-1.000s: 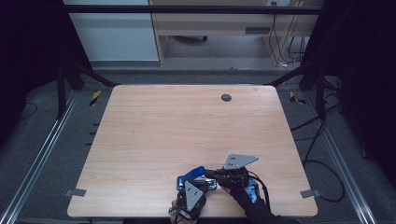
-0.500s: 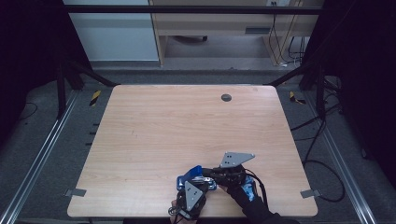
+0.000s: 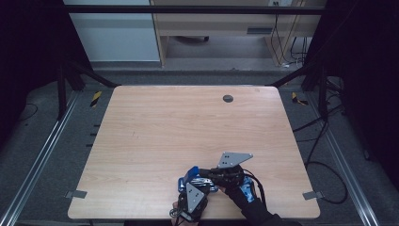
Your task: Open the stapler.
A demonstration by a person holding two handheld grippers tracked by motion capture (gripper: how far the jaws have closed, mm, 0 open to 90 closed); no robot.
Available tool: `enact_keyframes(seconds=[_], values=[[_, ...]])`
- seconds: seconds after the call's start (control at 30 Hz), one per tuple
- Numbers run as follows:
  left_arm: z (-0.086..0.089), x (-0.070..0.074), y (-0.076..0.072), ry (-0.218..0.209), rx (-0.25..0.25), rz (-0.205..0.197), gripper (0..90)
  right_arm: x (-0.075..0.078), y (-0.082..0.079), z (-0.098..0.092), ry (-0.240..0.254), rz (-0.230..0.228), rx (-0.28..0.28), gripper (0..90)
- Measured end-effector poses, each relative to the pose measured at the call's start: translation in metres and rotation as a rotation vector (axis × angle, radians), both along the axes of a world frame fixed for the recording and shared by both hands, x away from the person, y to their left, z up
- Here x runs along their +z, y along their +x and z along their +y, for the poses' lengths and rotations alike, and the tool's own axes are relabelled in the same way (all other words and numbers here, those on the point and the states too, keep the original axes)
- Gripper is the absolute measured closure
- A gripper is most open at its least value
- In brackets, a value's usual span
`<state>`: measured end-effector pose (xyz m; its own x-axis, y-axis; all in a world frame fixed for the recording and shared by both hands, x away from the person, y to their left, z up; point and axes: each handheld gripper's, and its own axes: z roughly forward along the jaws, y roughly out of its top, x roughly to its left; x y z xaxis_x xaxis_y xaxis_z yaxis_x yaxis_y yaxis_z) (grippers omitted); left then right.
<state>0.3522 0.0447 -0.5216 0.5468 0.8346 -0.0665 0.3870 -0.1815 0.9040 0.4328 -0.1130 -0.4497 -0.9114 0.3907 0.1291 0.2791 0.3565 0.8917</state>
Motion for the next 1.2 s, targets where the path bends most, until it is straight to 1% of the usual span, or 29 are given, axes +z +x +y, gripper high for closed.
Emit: enact_keyframes(seconds=[0.1, 0.37, 0.8, 0.93, 1.2], values=[[0.0, 0.0, -0.001, 0.009, 0.001, -0.005, 89.6, 0.001, 0.001, 0.003, 0.006, 0.001, 0.004, 90.0], [0.0, 0.0, -0.001, 0.01, -0.001, -0.004, 89.5, 0.003, 0.002, 0.009, 0.012, 0.004, 0.017, 90.0], [0.0, 0.0, -0.001, 0.013, 0.0, -0.006, 89.5, 0.004, 0.003, 0.014, 0.011, 0.01, 0.024, 90.0], [0.0, 0.0, -0.001, 0.013, 0.0, -0.005, 89.5, 0.005, 0.003, 0.019, 0.005, 0.001, 0.03, 89.9], [0.0, 0.0, -0.001, 0.014, 0.002, -0.009, 89.5, 0.004, 0.005, 0.022, 0.008, 0.008, 0.039, 90.0]])
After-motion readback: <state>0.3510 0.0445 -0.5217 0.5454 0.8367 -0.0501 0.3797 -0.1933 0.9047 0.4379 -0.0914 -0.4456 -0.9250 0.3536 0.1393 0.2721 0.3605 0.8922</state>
